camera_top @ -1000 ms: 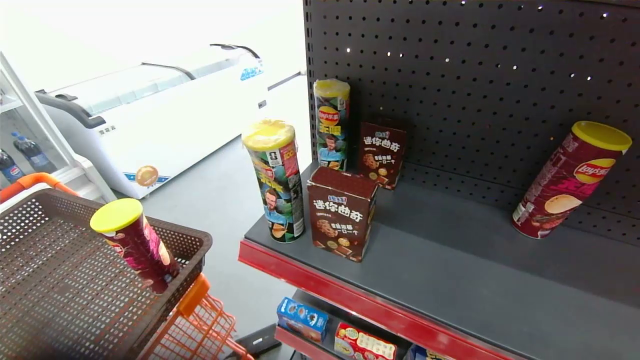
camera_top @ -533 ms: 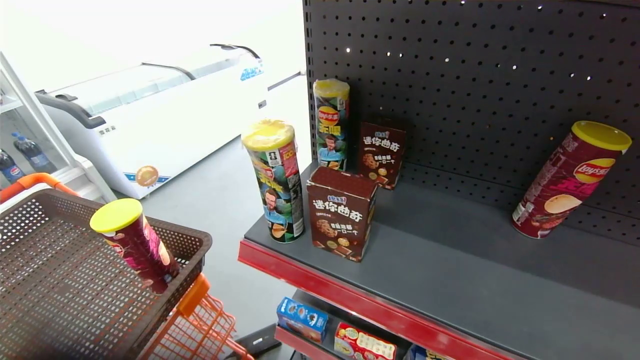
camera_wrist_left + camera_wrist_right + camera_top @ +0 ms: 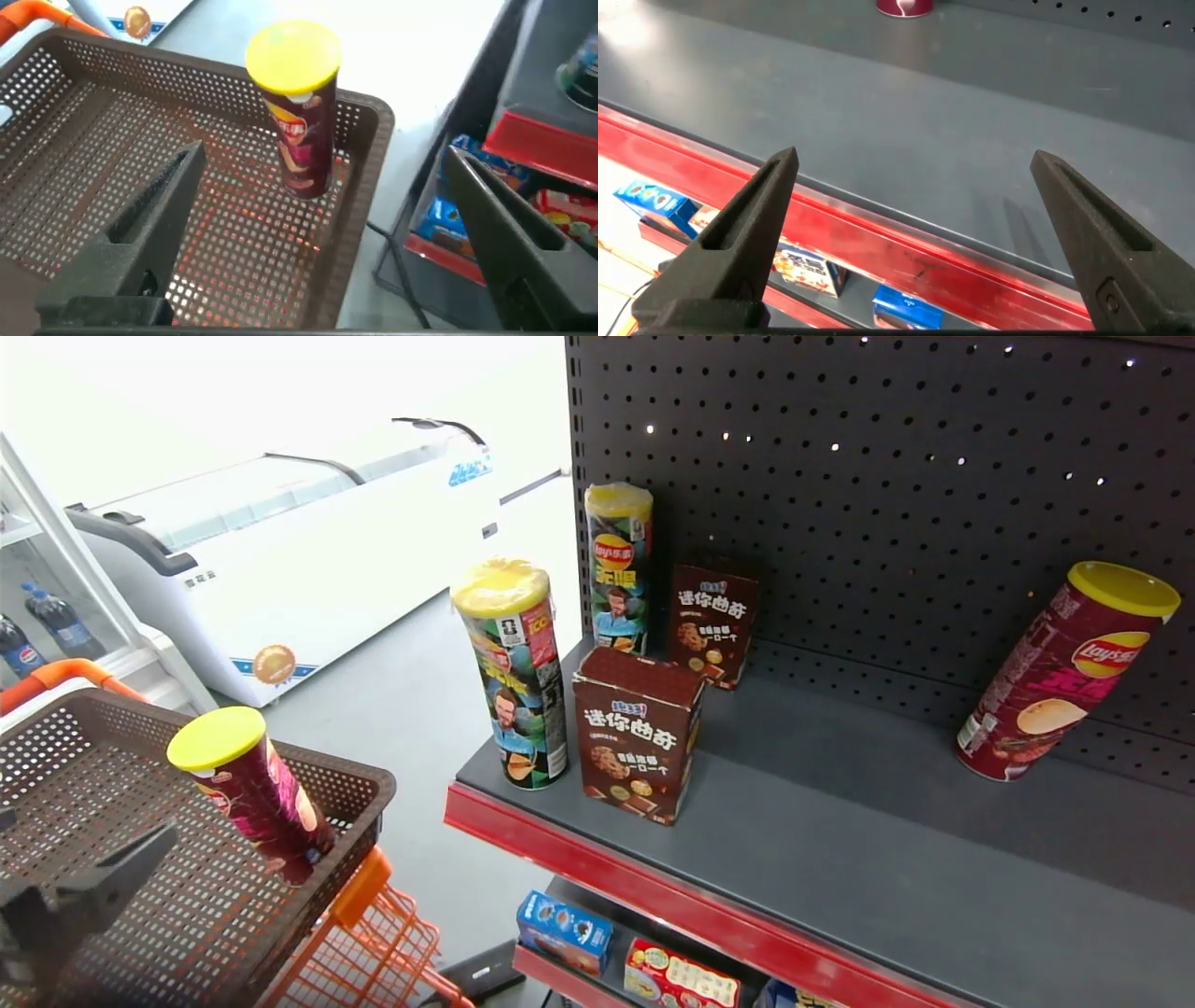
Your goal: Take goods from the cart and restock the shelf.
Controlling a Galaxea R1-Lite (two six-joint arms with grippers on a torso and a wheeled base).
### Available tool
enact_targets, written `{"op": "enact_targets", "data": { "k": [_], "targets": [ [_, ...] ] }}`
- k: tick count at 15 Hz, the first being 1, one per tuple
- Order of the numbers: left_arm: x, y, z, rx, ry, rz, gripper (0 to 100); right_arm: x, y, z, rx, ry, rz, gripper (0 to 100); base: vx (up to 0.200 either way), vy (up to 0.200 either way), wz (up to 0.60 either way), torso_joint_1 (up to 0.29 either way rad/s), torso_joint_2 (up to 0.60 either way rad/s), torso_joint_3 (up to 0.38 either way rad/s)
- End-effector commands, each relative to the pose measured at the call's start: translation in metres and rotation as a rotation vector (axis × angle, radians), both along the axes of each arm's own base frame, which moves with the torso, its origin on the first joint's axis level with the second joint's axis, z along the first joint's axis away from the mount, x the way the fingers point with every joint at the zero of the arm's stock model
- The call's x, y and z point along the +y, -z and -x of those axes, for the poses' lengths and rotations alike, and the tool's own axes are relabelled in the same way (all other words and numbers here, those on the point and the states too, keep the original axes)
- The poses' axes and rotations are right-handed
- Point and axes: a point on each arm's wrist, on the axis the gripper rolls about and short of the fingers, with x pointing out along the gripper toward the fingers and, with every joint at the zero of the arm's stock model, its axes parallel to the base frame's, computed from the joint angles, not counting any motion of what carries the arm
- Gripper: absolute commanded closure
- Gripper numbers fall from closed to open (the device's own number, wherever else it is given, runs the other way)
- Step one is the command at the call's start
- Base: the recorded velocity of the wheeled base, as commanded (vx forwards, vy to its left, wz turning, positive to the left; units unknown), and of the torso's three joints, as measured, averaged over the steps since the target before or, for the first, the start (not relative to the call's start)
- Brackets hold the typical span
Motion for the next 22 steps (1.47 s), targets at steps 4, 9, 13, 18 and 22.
{"op": "enact_targets", "data": {
  "k": [4,9,13,18,22],
  "targets": [
    [0.001,0.055,-0.099,0.110,-0.072,-0.017,0,0.000,0.000,0.000,0.000,-0.001,0.000,0,0.000,0.000,0.00,0.000,0.00,0.000],
    [0.002,0.078,-0.110,0.118,-0.115,-0.018,0,0.000,0.000,0.000,0.000,-0.001,0.000,0,0.000,0.000,0.00,0.000,0.00,0.000],
    [0.011,0.092,-0.126,0.126,-0.171,-0.019,0,0.000,0.000,0.000,0.000,-0.001,0.000,0,0.000,0.000,0.00,0.000,0.00,0.000],
    [0.022,0.114,-0.145,0.172,-0.227,0.026,0,0.000,0.000,0.000,0.000,-0.001,0.000,0,0.000,0.000,0.00,0.000,0.00,0.000],
    [0.027,0.114,-0.172,0.136,-0.240,0.032,0,0.000,0.000,0.000,0.000,-0.001,0.000,0,0.000,0.000,0.00,0.000,0.00,0.000]
  ]
}}
